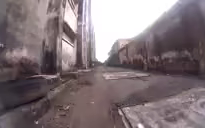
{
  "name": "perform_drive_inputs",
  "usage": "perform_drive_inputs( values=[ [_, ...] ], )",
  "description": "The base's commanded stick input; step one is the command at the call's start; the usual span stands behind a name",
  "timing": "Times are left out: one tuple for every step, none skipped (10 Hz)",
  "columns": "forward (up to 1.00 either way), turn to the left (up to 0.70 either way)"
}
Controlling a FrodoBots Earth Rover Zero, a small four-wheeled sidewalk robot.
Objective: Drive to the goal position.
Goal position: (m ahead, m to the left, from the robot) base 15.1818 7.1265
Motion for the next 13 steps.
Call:
perform_drive_inputs(
  values=[
    [0.7,0.0],
    [0.7,0.0],
    [0.7,0.0],
    [0.7,0.0],
    [0.7,0.0],
    [0.7,0.0],
    [0.7,0.0],
    [0.7,0.0],
    [0.7,0.0],
    [0.7,0.0],
    [0.7,0.0],
    [0.7,0.35],
    [0.7,0.35]
  ],
)
